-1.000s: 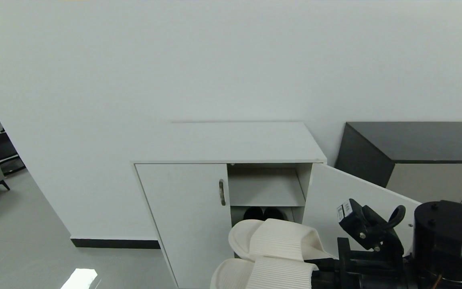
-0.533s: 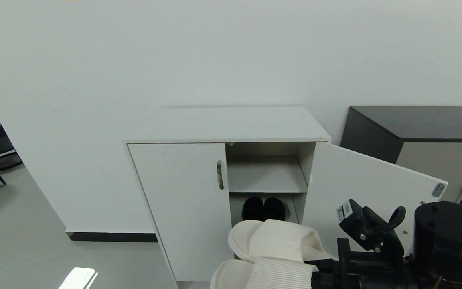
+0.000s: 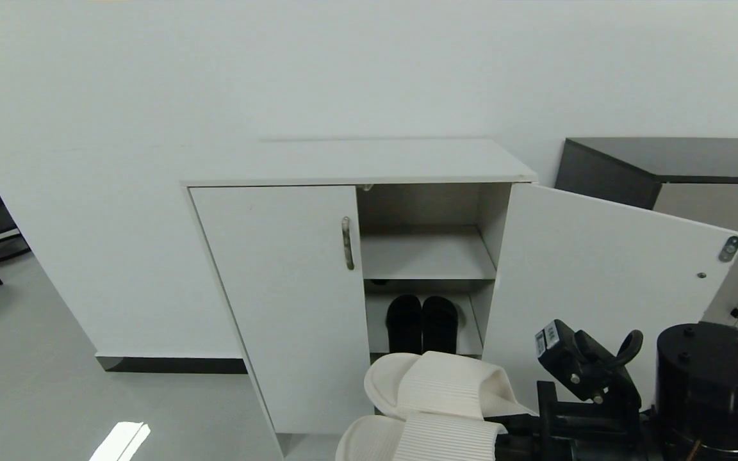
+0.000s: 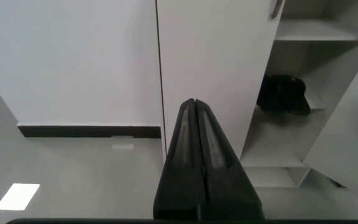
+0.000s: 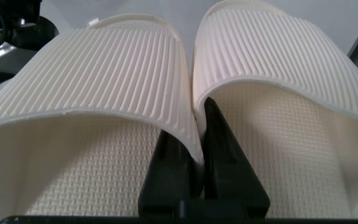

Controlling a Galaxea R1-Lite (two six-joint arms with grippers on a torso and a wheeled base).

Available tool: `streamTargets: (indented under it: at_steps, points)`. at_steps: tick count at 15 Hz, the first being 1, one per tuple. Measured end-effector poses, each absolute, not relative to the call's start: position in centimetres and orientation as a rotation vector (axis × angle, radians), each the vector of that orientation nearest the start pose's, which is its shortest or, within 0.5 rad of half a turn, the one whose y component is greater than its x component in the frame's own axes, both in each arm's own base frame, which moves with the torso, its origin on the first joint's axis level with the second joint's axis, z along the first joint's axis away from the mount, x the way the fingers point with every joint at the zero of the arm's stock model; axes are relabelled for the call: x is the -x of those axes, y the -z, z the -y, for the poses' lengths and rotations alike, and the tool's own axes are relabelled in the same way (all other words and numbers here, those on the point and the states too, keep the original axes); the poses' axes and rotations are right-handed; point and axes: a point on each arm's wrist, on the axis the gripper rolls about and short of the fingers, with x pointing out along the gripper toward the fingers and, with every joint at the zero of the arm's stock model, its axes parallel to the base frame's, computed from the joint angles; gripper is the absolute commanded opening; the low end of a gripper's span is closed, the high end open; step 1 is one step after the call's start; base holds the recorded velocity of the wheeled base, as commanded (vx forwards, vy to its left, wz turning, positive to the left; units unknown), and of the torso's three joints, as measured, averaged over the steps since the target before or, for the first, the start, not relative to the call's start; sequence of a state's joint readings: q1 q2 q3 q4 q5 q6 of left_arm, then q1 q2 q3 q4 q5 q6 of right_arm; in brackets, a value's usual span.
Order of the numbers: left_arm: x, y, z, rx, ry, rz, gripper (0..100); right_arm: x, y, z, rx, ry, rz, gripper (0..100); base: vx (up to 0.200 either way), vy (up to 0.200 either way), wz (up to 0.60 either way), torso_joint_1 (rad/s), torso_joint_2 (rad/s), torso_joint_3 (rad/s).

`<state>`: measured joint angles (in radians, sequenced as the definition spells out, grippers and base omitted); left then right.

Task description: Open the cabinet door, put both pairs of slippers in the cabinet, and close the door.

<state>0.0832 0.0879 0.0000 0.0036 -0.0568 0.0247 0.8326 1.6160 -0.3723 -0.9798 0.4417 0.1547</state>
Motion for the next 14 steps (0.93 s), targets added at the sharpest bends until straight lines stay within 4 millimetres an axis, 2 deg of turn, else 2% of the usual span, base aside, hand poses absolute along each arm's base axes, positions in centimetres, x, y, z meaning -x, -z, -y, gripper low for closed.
streamTargets:
  at_steps: [8,14]
  points:
    - [1.60,-7.68,0.26,-0.017,-0.027,-0.092,0,-15.39,-13.15,-18.14,-0.078,-1.236,-0.378,0,0.000,0.000,0.00,-0.138,0.44,0.306]
    - [1.60,-7.69,0.26,-0.011,-0.026,-0.091,0,-15.39,-13.12,-18.10,-0.074,-1.233,-0.373,0,0.000,0.000,0.00,-0.013,0.06,0.040]
